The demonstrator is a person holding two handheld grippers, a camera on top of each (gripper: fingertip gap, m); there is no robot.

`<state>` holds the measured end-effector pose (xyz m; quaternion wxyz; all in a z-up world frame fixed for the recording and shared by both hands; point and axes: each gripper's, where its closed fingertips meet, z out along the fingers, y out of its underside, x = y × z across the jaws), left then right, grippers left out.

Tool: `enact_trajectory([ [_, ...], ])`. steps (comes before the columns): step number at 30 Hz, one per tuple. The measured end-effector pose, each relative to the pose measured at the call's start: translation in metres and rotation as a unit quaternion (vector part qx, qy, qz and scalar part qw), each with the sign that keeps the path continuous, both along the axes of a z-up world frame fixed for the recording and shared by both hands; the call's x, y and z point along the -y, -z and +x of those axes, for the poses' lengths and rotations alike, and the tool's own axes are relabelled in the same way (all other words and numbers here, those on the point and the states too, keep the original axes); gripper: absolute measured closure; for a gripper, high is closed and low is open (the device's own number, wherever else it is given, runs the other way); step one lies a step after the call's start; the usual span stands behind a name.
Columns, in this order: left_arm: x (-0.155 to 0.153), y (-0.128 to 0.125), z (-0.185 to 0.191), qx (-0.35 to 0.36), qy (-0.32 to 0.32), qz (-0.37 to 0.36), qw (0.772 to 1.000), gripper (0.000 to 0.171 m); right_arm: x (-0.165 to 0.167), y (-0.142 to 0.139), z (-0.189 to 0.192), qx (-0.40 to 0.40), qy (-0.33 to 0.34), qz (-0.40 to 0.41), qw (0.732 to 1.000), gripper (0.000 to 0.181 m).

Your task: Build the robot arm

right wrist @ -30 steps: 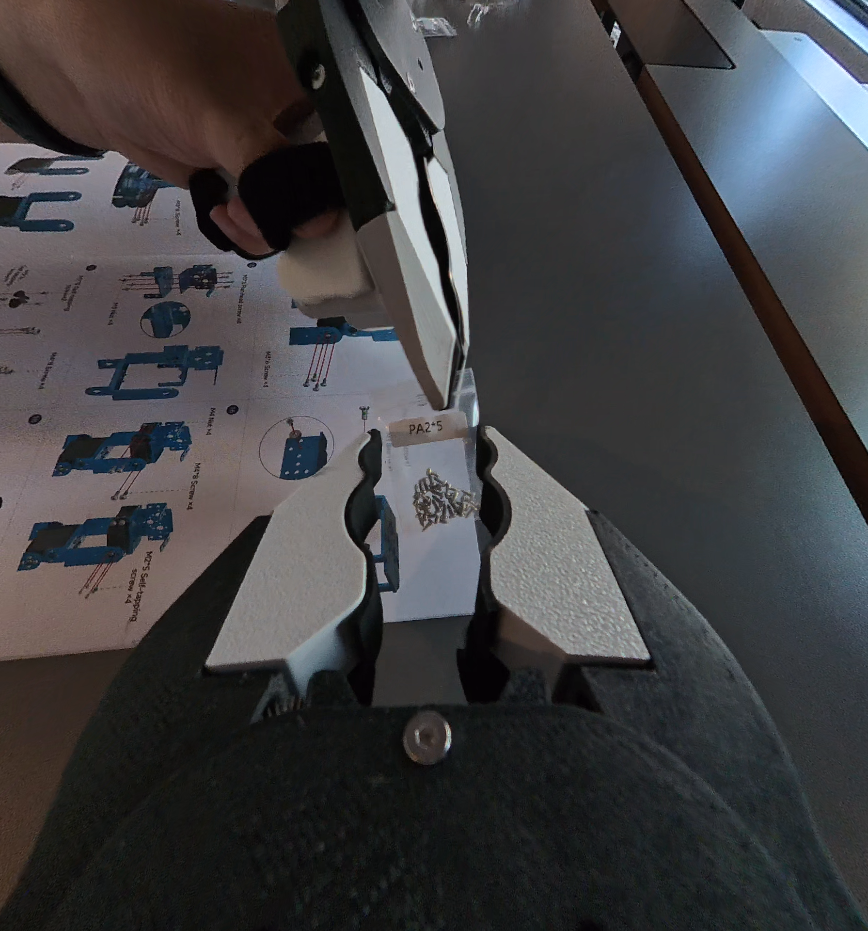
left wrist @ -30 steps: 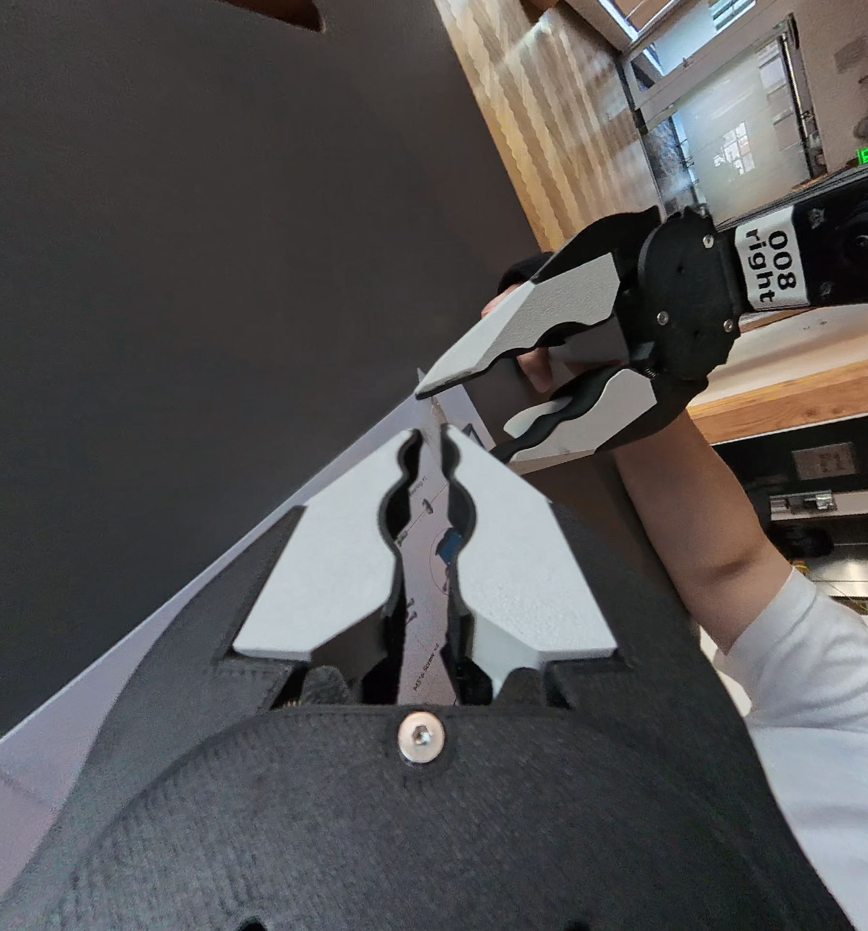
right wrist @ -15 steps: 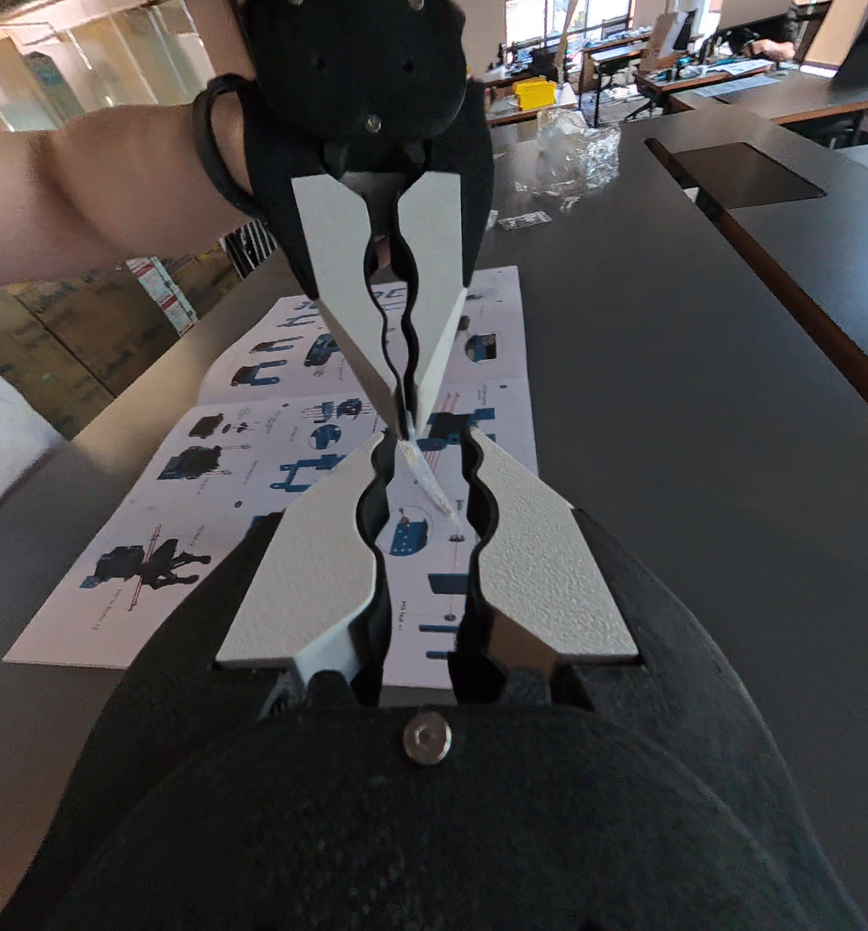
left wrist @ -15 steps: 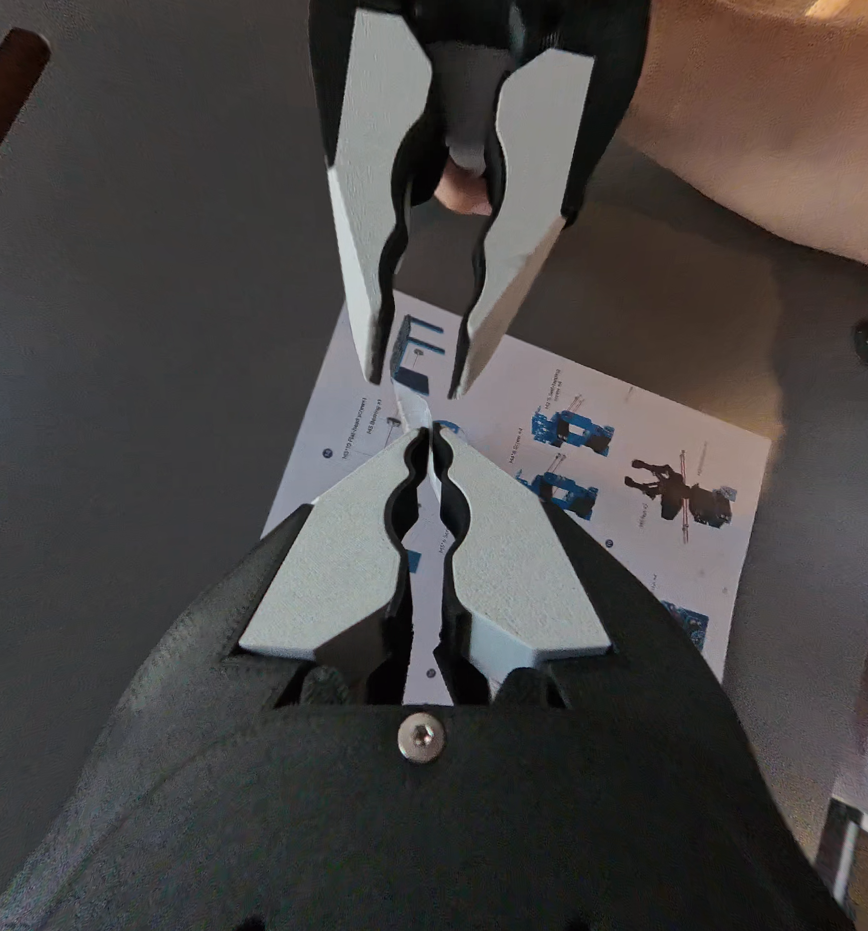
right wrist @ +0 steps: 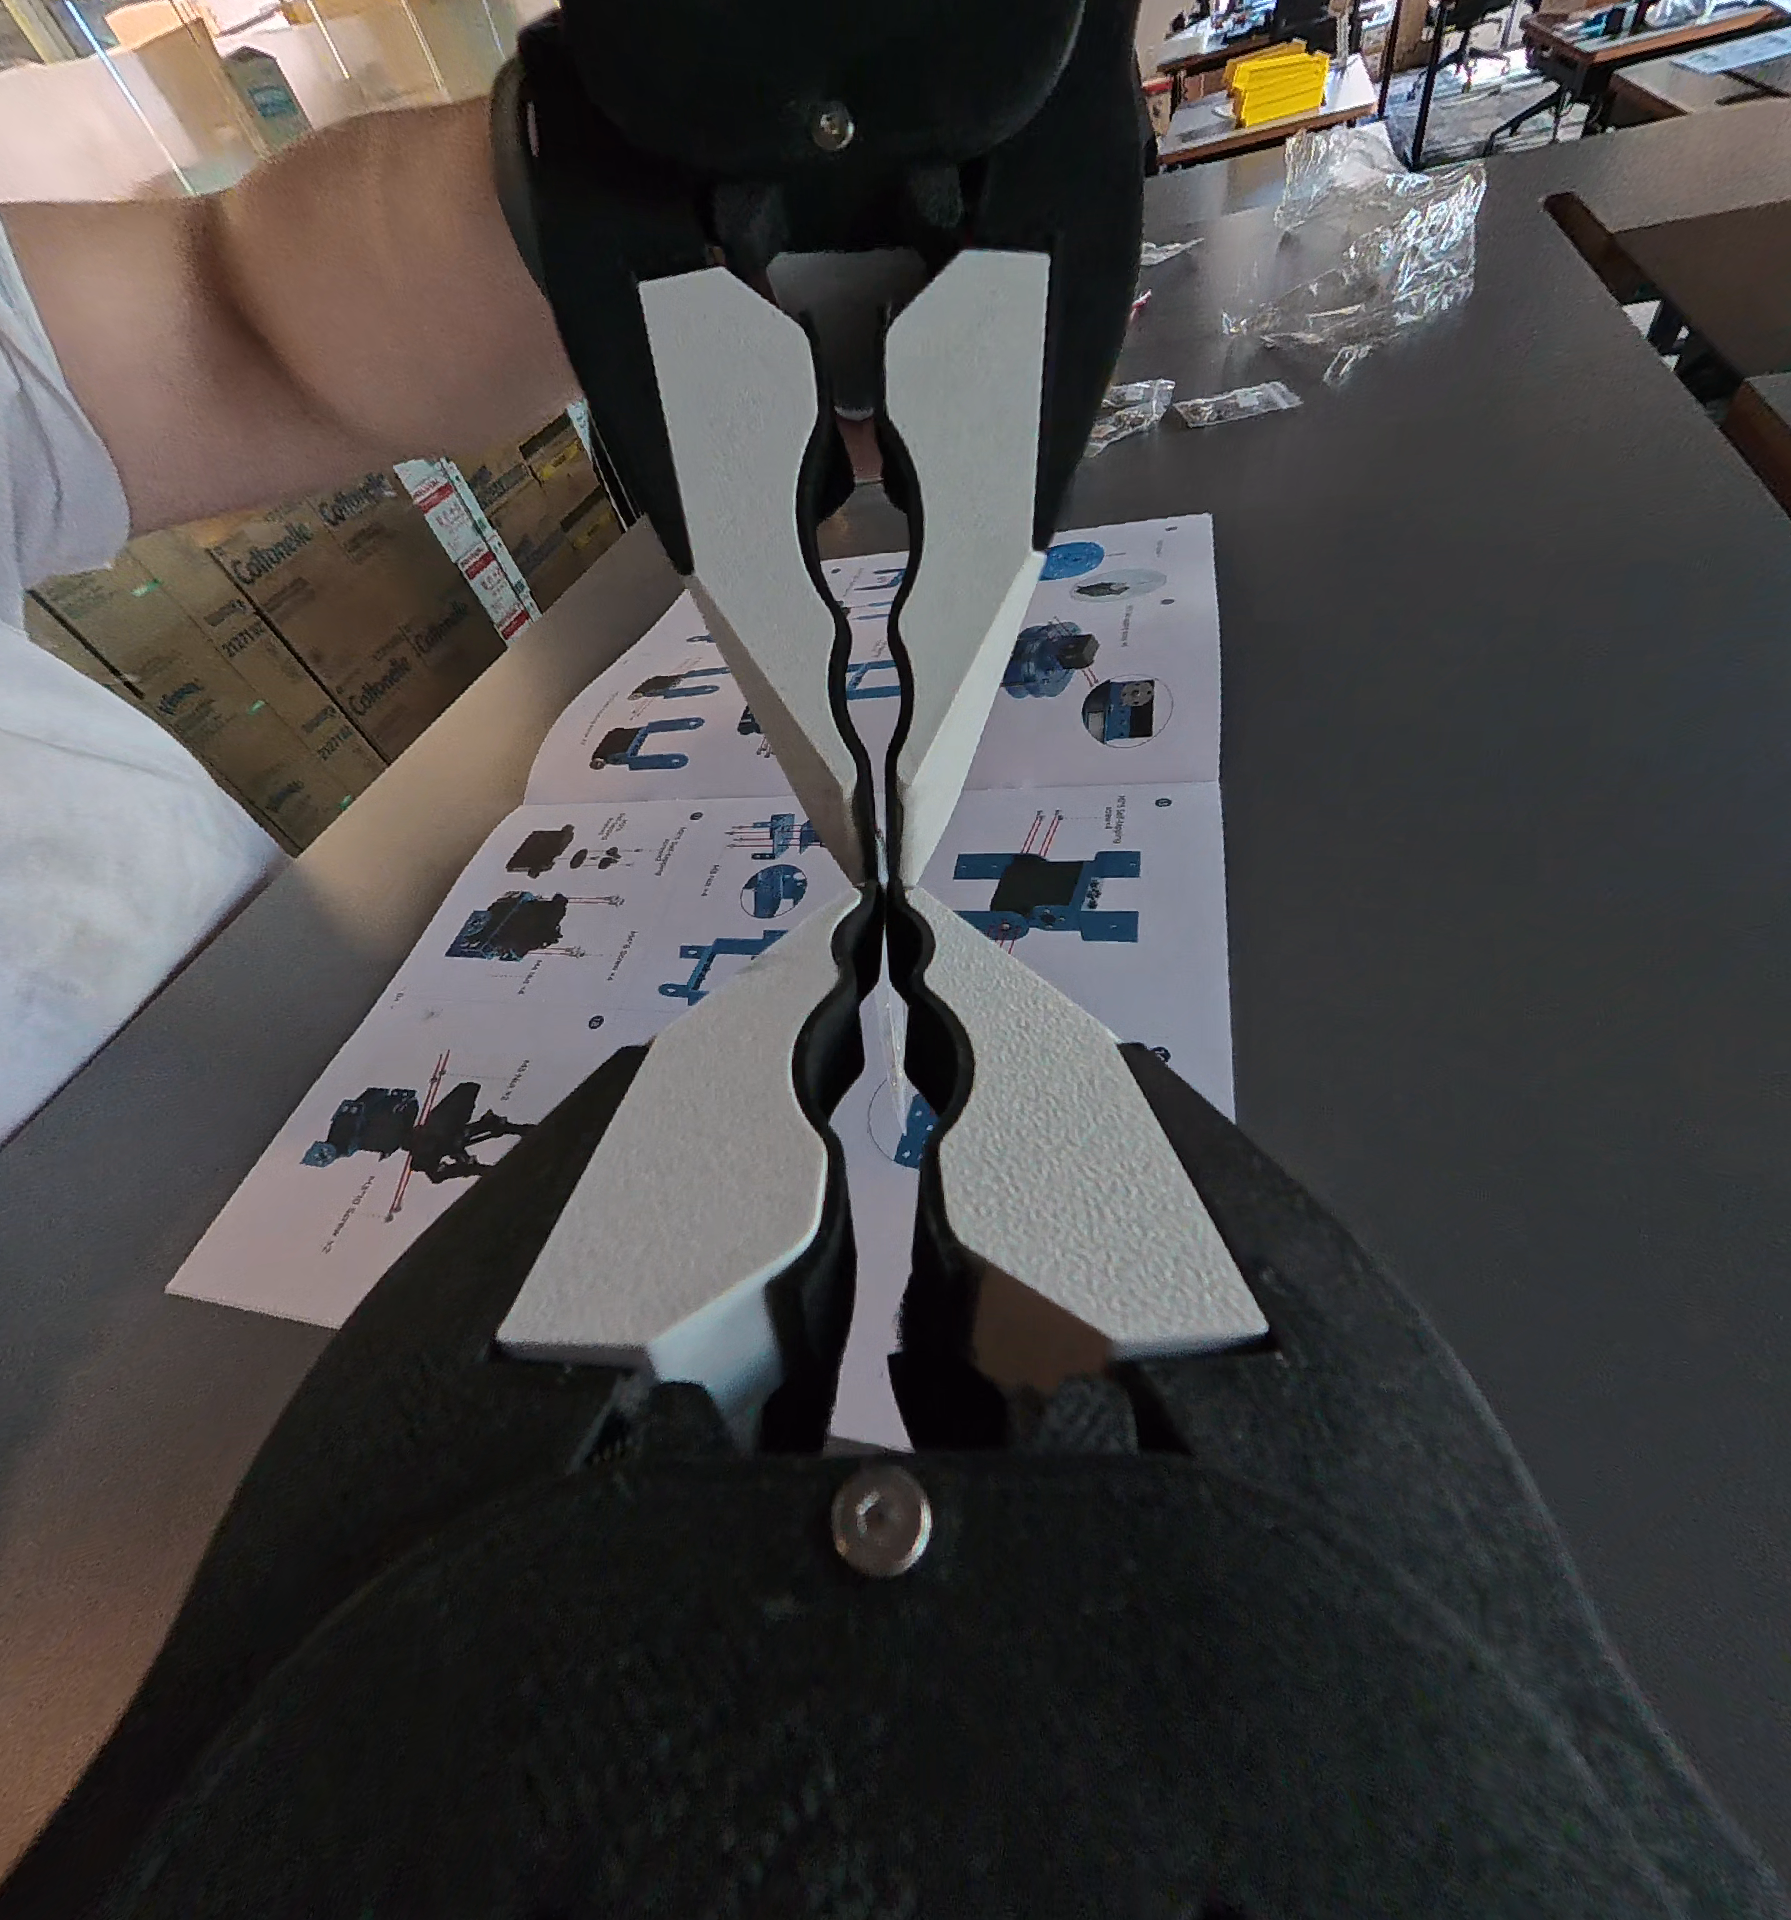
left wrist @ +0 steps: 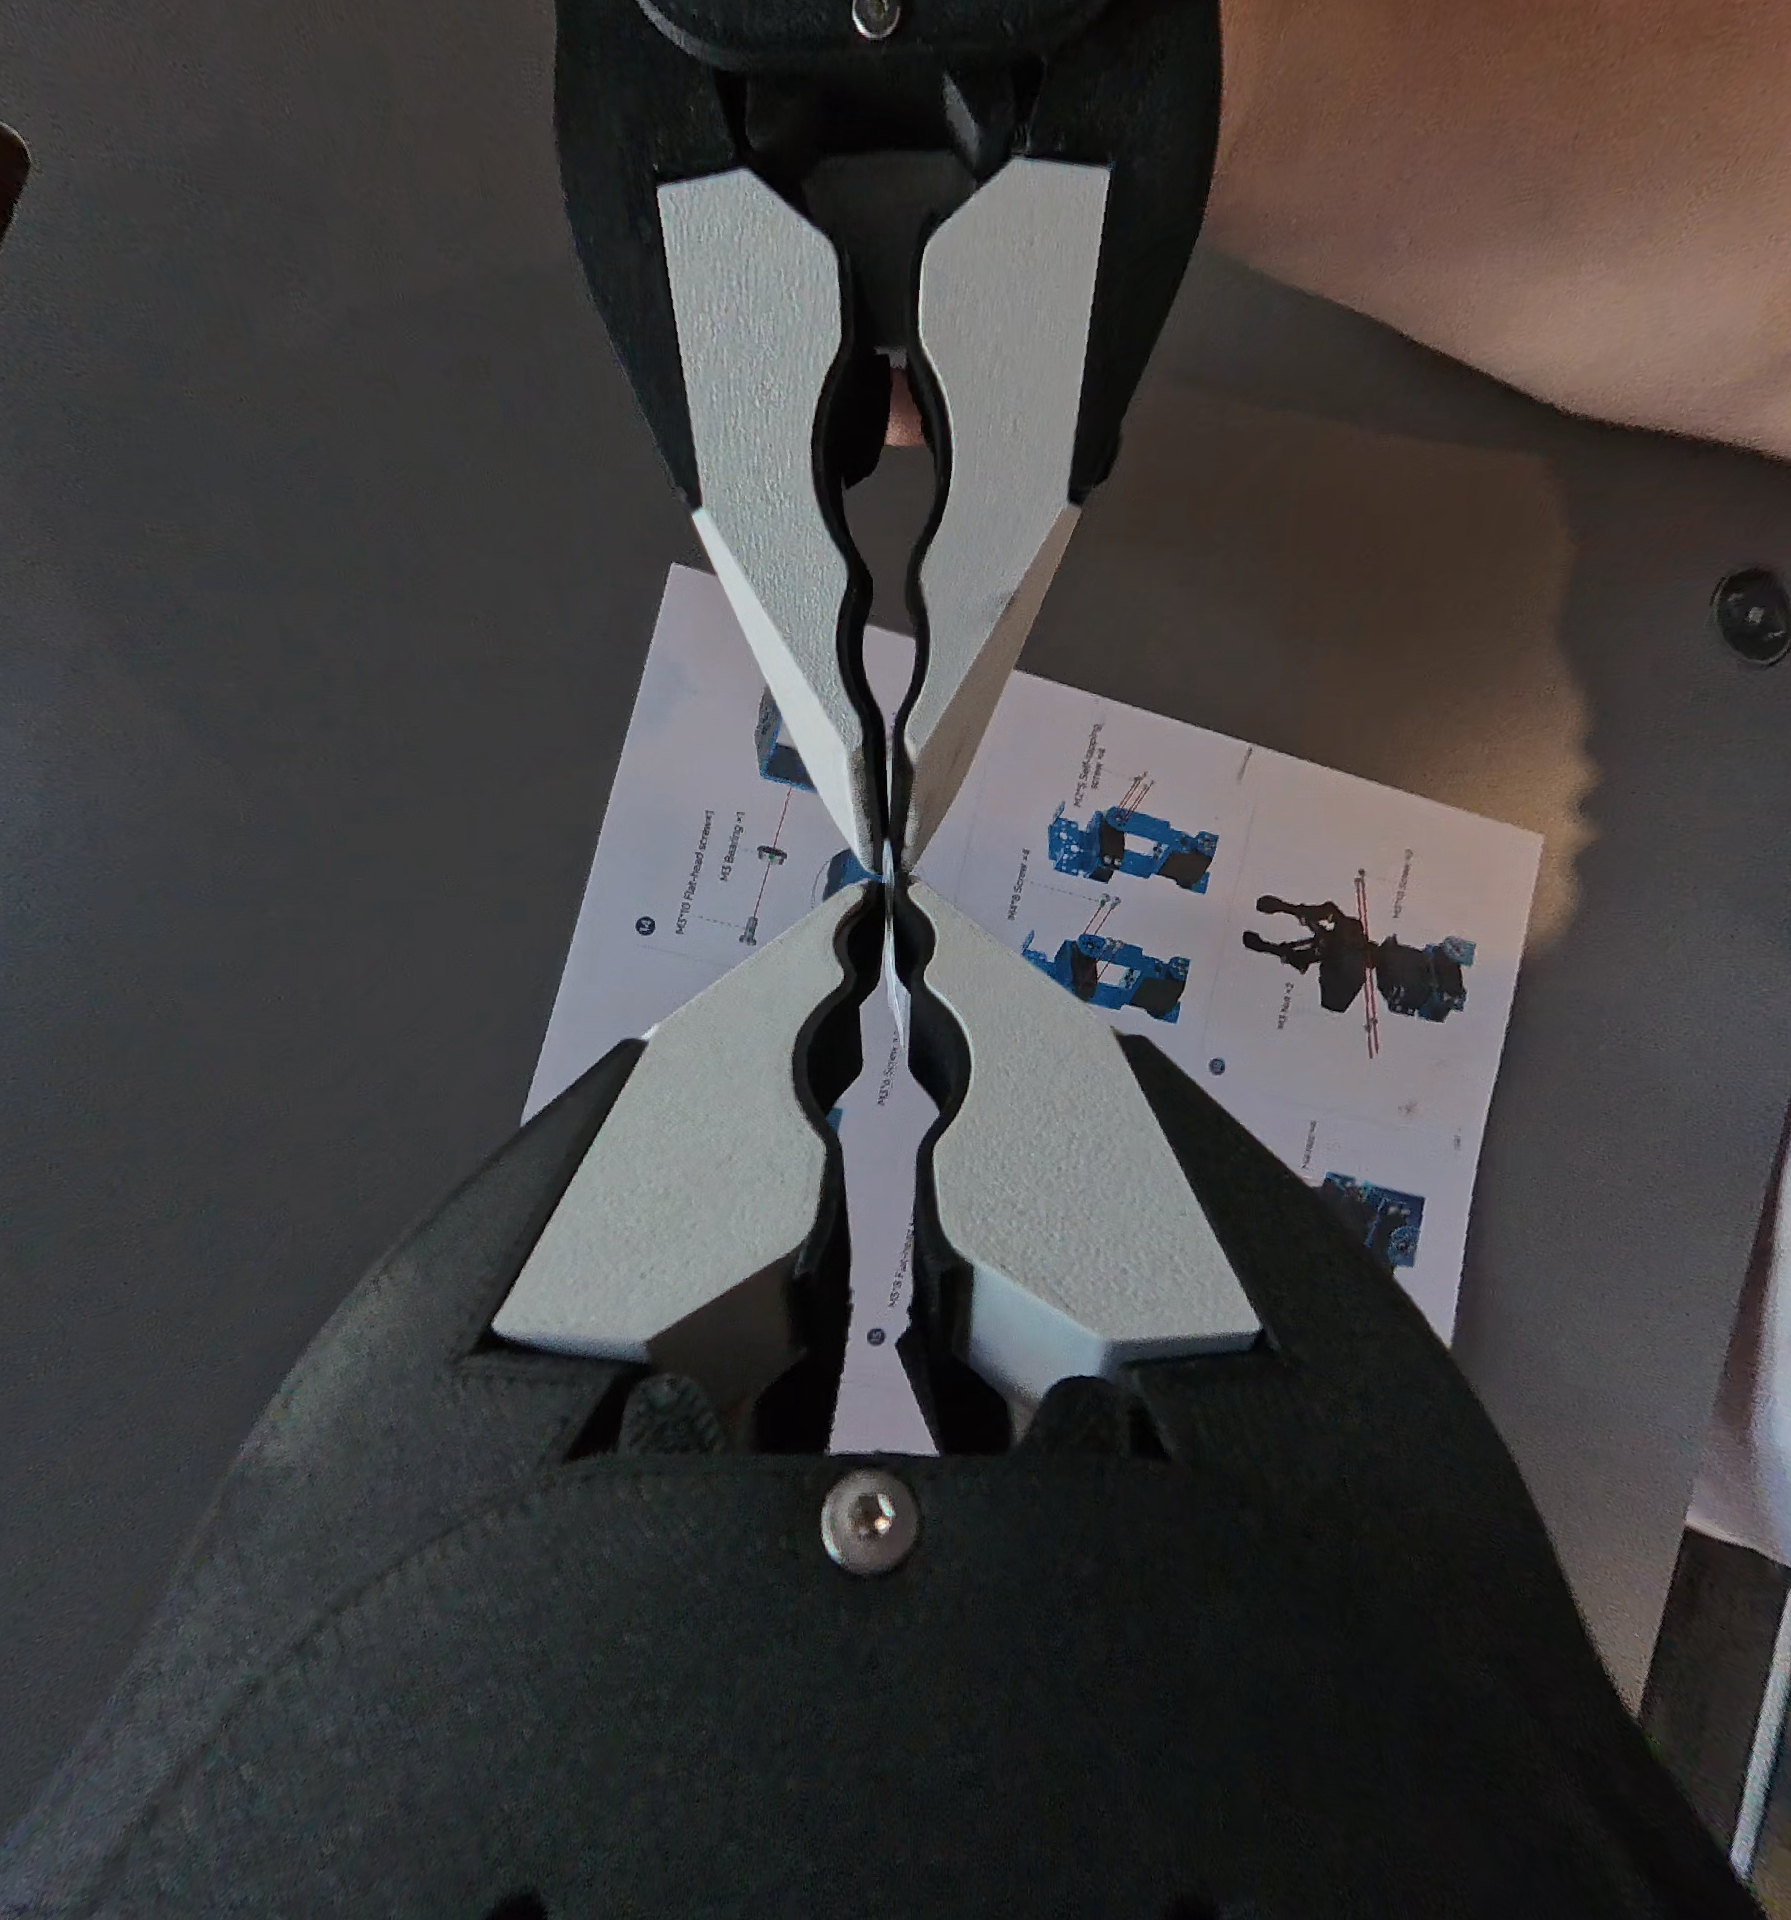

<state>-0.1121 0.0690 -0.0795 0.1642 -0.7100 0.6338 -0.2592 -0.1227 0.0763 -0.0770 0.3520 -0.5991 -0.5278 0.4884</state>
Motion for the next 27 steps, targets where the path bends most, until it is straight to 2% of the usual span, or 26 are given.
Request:
enact_trajectory([
  [7, -0.004, -0.009, 0.005, 0.058, -0.02, -0.026, 0.998, 0.171, -0.005, -0.009, 0.005, -0.015, 0.01, -0.006, 1.0, 0.181],
  [27, -0.006, -0.002, -0.004, 0.044, -0.037, -0.013, 0.998, 0.171, -0.012, -0.006, 0.014, -0.013, 0.013, -0.027, 0.999, 0.181],
])
